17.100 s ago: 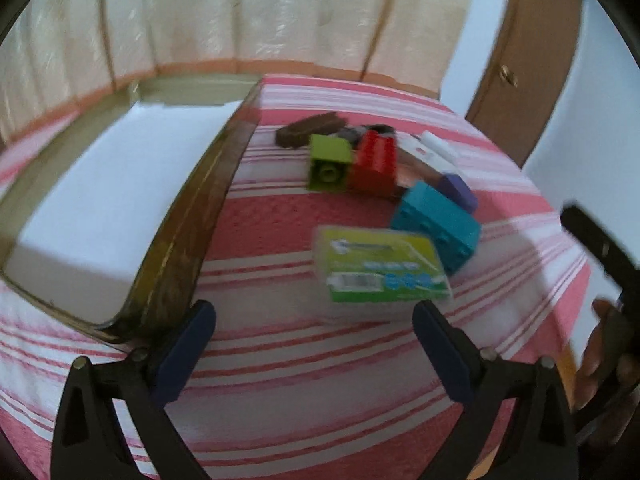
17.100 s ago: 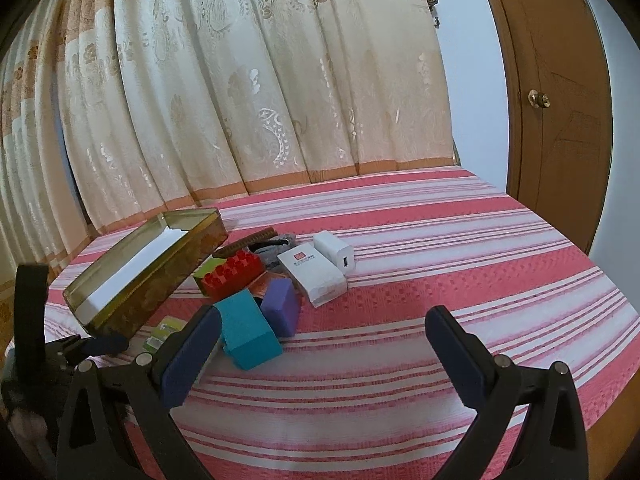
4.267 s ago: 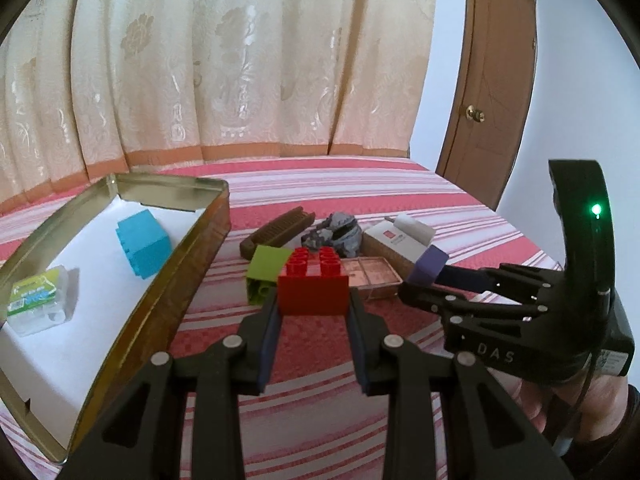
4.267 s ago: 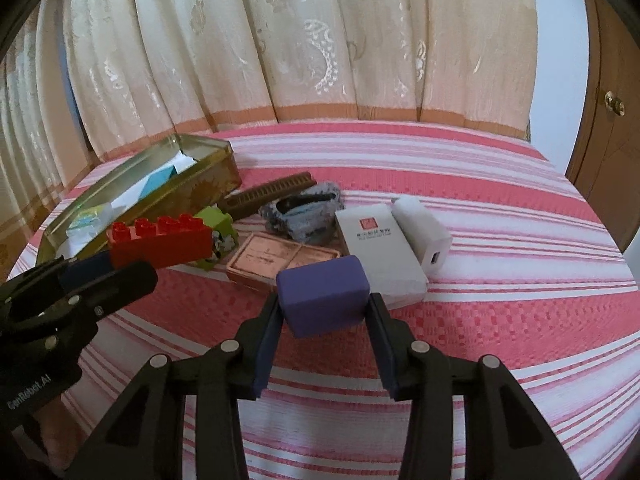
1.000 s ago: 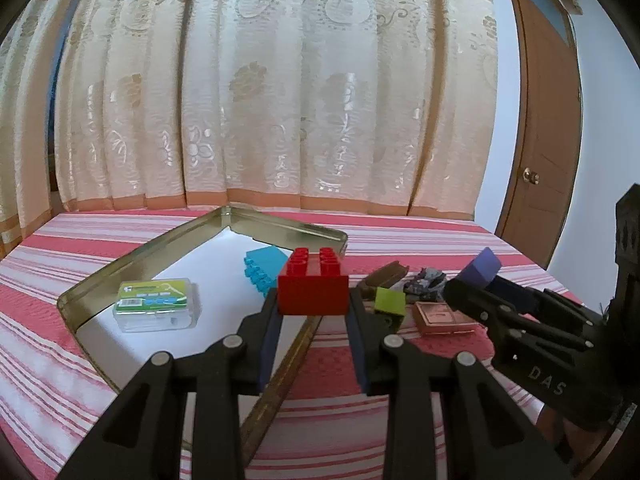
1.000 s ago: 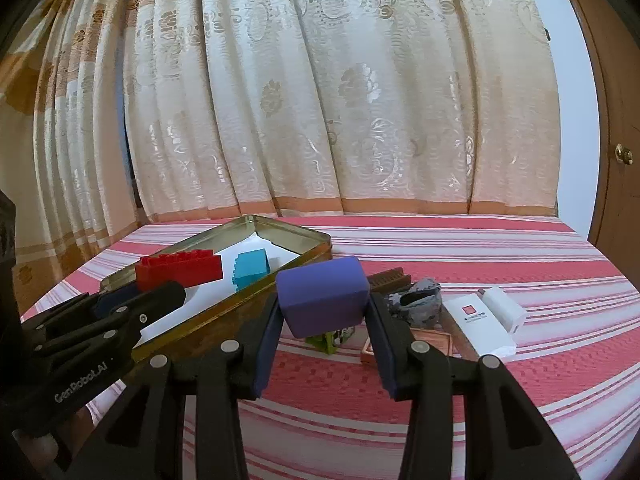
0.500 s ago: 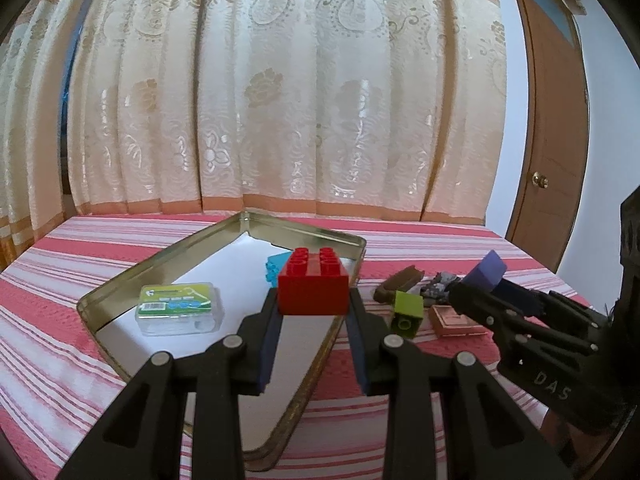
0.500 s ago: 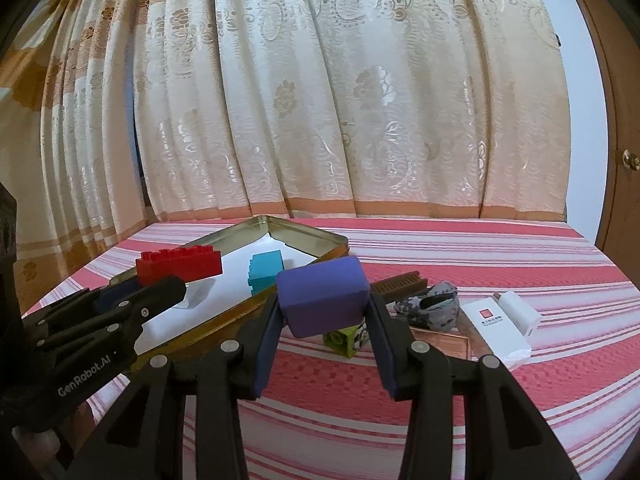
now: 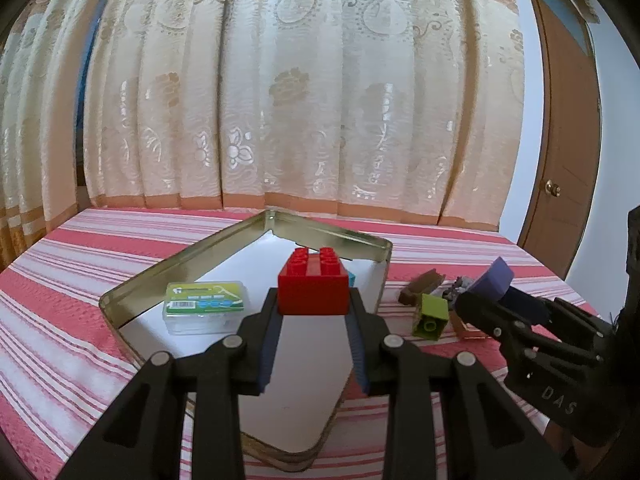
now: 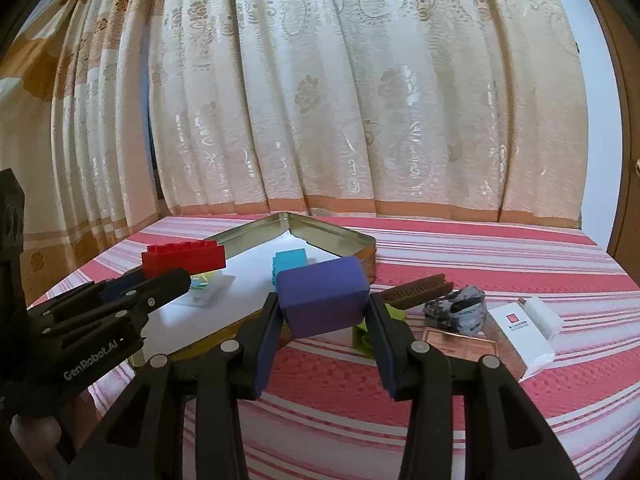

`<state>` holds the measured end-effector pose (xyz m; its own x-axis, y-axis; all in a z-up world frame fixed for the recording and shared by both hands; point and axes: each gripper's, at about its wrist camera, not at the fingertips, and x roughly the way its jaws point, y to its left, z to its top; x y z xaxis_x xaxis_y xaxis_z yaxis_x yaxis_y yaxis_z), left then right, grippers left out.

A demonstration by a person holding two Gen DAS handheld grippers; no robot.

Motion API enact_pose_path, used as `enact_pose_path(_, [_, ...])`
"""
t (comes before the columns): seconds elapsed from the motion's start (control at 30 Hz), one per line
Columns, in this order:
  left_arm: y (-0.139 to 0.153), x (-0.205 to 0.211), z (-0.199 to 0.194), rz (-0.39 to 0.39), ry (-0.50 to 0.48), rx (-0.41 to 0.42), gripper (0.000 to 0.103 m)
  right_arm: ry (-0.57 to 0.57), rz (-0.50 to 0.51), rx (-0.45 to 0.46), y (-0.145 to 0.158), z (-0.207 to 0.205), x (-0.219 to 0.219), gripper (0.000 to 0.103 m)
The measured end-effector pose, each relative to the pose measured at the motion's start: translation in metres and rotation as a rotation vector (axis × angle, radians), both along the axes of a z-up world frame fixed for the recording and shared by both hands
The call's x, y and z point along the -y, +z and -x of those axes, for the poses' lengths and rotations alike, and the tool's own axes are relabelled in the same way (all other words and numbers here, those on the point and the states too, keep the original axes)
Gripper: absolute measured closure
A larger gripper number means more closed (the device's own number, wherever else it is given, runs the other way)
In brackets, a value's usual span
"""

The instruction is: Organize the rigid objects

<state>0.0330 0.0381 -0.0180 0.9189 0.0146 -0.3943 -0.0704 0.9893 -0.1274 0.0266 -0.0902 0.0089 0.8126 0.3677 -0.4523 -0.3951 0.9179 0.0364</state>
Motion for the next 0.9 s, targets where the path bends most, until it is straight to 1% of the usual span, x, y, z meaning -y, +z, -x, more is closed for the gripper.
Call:
enact_pose_path(0.27, [0.0,-0.002,0.0,-0.004,0.007,0.001,0.073,0.015,0.001,-0.005,-0.001,0.0,-0.007,0.058])
enact_pose_path(0.9, [0.0,-0.028,0.0,0.012,0.044,-0.004,0.073,0.07,0.027,-0.014,-0.004,-0.003,-0.031,0.058])
